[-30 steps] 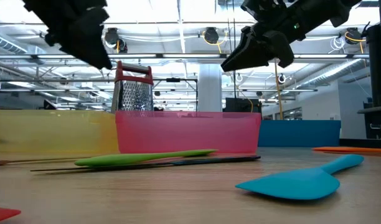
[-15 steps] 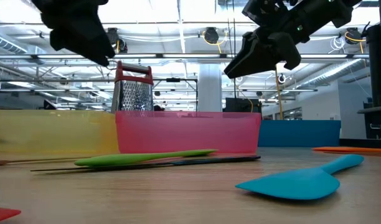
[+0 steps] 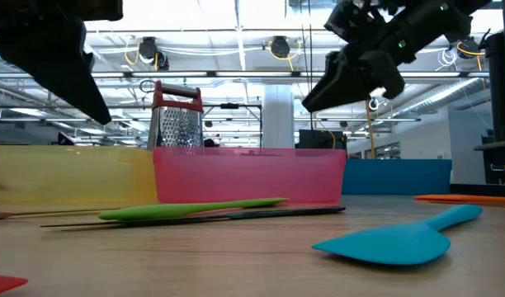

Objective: Pick & Place Kitchen Items
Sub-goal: Put the left gold table knife into the pink bin

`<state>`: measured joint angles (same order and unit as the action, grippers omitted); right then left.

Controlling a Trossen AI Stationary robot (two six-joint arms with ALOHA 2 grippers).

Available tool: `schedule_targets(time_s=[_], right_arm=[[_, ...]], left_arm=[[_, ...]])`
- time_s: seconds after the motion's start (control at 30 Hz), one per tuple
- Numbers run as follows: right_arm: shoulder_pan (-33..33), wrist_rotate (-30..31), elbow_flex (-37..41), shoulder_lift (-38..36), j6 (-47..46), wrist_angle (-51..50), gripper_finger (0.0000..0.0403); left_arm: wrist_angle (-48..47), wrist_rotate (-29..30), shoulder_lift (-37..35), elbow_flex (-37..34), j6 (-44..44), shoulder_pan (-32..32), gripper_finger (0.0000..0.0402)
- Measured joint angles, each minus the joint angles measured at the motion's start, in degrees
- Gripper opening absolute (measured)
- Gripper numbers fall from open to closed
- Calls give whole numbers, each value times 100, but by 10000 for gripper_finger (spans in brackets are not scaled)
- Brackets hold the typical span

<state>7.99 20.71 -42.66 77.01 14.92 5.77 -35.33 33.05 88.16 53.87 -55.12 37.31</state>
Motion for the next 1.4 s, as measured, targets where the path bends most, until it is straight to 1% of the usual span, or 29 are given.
schedule_targets(time_s=[0.1, 0.17, 0.3, 0.47, 0.57, 0.8, 0.93, 1.03, 1.17, 1.27, 1.4], right_arm=[[0, 0, 165, 0, -108, -1, 156], [0, 4, 261, -2, -121, 0, 157], [0, 4, 438, -1, -174, 249, 156], [0, 1, 607, 0, -184, 722, 156], [0, 0, 613, -2, -186, 802, 155], [0, -2, 613, -2, -185, 971, 156], [0, -2, 613, -2, -185, 1033, 157], [0, -4, 613, -2, -186, 1033, 157], [-1, -4, 613, -2, -185, 1032, 156], [0, -9, 613, -2, -184, 1030, 155], [-2, -11, 613, -2, -184, 1031, 154]], left_arm=[[-7, -146, 88, 0, -328, 208, 188], [6, -87, 78, 0, -568, 371, 188], [90, 363, 77, 0, -968, 742, 188], [125, 829, 194, 0, -1145, 1156, 188], [144, 1049, 431, 0, -1321, 1355, 188], [137, 1107, 1279, -4, -2094, 1562, 188], [124, 1111, 1606, -4, -2420, 1646, 186], [79, 1111, 1768, -4, -2630, 1742, 170], [98, 1214, 1884, -18, -2902, 1878, 132], [114, 1158, 1967, -116, -3377, 1947, 109], [300, 1189, 2068, -330, -3872, 2028, 100]])
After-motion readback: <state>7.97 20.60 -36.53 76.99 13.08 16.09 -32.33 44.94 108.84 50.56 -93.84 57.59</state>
